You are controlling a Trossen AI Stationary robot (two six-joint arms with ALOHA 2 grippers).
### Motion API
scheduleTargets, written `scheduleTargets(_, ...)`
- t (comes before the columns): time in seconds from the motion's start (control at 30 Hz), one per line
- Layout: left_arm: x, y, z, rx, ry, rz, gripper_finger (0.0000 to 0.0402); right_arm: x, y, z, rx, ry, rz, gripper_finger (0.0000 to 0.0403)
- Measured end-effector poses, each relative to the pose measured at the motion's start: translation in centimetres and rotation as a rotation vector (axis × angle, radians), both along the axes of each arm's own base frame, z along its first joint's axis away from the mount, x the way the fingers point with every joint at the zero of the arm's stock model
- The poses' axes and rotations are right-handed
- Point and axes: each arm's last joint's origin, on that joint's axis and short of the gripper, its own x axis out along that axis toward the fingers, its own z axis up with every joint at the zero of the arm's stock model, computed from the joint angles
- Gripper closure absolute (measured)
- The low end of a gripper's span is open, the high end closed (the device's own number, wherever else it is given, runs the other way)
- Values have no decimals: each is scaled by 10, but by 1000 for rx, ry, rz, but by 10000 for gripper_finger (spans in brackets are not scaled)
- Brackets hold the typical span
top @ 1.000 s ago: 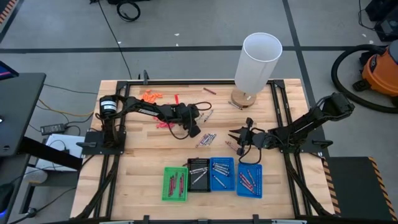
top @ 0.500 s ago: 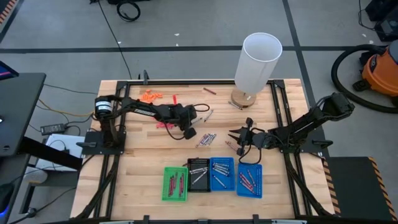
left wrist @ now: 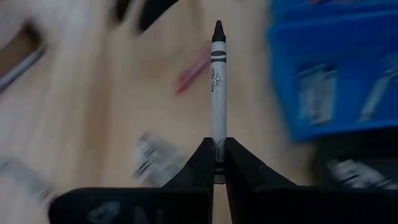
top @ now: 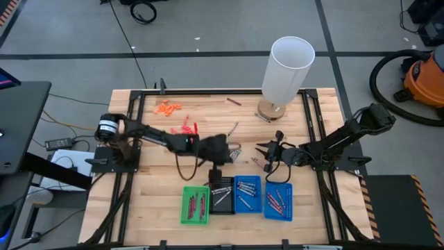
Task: Sort crayons
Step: Put the black crayon into the left blue bin
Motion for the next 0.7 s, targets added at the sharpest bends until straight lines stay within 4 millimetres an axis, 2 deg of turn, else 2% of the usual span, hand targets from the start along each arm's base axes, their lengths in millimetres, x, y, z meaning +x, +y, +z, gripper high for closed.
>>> scheduleTargets(0.1,3,-17,0,14,-38,-60,386,0,0,1,1,-7,-2,314)
scheduleTargets(0.3,11,-37,-9,9,-42,-105,386,1,0,3,-2,-32,-21,314)
scheduleTargets(0.47,34,-60,-11,41,28,-172,386,2,0,4,11,-47,5,314)
scheduleTargets(0.7,59,-91,-4,218,129,-372,385,2,0,5,8,-56,-1,314)
